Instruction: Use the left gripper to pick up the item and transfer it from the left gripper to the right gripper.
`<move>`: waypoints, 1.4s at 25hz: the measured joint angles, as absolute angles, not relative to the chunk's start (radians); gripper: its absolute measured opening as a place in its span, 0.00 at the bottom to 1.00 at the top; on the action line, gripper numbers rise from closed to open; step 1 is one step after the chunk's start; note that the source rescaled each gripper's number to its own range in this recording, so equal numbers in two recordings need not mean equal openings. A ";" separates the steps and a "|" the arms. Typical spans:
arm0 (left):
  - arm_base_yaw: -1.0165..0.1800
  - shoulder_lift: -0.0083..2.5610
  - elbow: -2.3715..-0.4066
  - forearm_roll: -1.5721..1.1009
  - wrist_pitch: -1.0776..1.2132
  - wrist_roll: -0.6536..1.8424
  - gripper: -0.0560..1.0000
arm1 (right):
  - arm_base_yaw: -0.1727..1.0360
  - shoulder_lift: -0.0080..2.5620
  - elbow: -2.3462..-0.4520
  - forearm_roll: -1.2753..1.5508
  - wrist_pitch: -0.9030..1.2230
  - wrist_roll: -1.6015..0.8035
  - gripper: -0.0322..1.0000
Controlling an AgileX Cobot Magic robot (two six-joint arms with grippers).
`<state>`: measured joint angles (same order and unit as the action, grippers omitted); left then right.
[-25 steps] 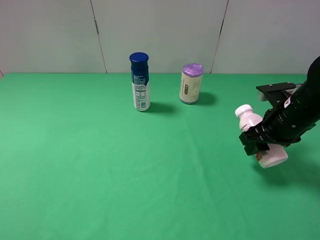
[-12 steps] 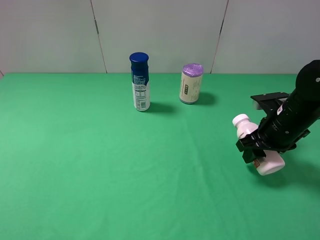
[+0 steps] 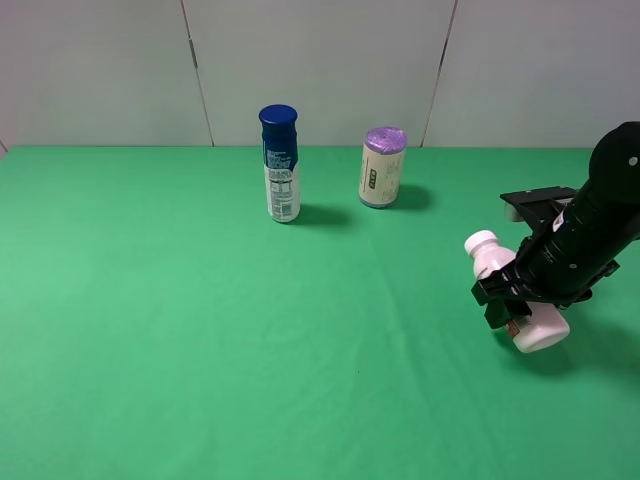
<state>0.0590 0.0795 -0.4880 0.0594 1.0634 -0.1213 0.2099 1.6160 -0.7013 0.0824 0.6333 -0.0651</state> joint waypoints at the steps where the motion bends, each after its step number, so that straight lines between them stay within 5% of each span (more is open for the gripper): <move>1: 0.059 0.079 -0.488 0.059 1.063 -0.121 0.97 | 0.210 1.616 -0.701 0.082 0.633 -0.067 0.16; 4: 0.059 0.079 -0.488 0.059 1.063 -0.121 0.97 | 0.210 1.616 -0.707 0.085 0.630 -0.067 0.78; 7: 0.059 0.079 -0.488 0.059 1.063 -0.121 0.97 | 0.210 1.616 -0.707 0.088 0.621 -0.067 0.95; 20: 0.059 0.079 -0.488 0.059 1.063 -0.121 0.97 | 0.210 1.614 -0.710 0.090 0.626 -0.067 1.00; 35: 0.059 0.079 -0.488 0.059 1.063 -0.121 0.97 | 0.210 1.313 -0.889 0.091 1.017 -0.059 1.00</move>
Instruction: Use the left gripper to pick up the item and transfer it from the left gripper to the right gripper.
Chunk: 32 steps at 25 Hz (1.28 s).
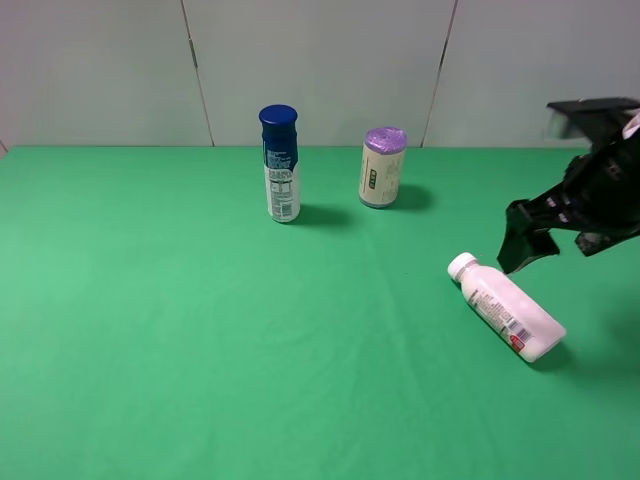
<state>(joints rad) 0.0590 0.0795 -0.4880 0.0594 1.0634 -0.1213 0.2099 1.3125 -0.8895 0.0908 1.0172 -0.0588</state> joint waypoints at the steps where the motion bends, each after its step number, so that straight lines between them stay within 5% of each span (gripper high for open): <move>1: 0.059 0.079 -0.488 0.059 1.063 -0.121 0.97 | 0.210 1.283 -0.889 0.091 1.037 -0.054 1.00; 10: 0.059 0.079 -0.488 0.059 1.063 -0.121 0.97 | 0.210 0.967 -0.890 0.091 1.201 -0.037 1.00; 32: 0.059 -0.004 -0.489 0.061 1.065 -0.121 0.97 | 0.210 0.156 -0.628 0.067 1.183 -0.007 1.00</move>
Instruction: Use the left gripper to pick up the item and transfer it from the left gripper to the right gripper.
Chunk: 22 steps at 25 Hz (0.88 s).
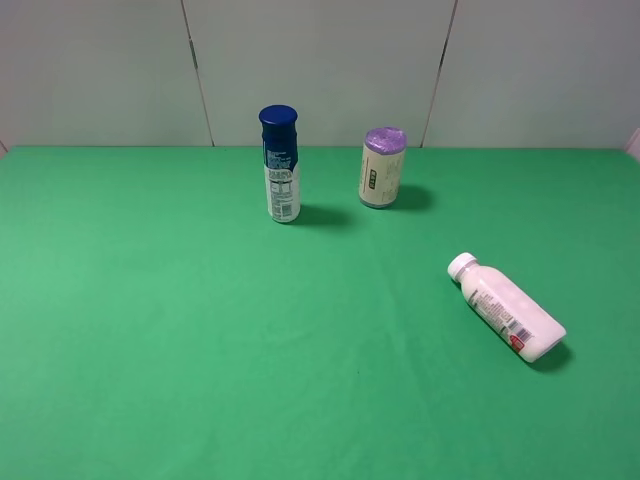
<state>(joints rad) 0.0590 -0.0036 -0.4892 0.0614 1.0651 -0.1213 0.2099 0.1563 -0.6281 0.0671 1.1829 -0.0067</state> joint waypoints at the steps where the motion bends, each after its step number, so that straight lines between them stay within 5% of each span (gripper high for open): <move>1: 0.059 -0.004 -0.489 0.061 1.065 -0.121 0.97 | 0.210 0.138 -0.614 0.064 1.166 -0.019 1.00; 22: 0.059 -0.004 -0.489 0.064 1.064 -0.121 0.97 | 0.196 -0.003 -0.496 0.068 1.034 -0.090 1.00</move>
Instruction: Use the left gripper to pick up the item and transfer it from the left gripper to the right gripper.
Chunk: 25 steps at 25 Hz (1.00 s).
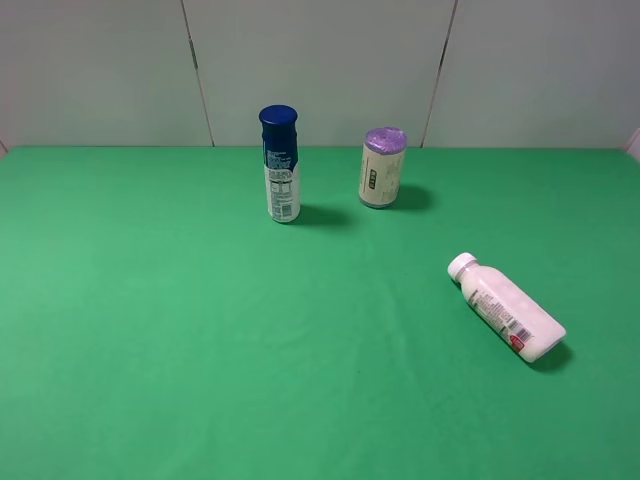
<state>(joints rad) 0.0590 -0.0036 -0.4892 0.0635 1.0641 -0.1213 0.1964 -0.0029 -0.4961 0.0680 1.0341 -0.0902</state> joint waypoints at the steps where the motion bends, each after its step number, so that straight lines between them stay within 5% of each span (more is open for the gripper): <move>1: 0.059 -0.004 -0.489 0.064 1.064 -0.121 0.97 | 0.180 -0.003 -0.496 0.068 1.034 -0.091 1.00; 9: 0.059 -0.004 -0.489 0.064 1.064 -0.121 0.97 | -0.010 -0.003 -0.496 0.071 1.034 -0.091 1.00; 25: 0.059 -0.004 -0.489 0.064 1.064 -0.121 0.97 | -0.021 -0.003 -0.496 0.072 1.034 -0.093 1.00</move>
<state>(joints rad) 0.0590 -0.0036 -0.4892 0.0635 1.0641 -0.1213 -0.0207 -0.0029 -0.4961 0.0716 1.0341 -0.0926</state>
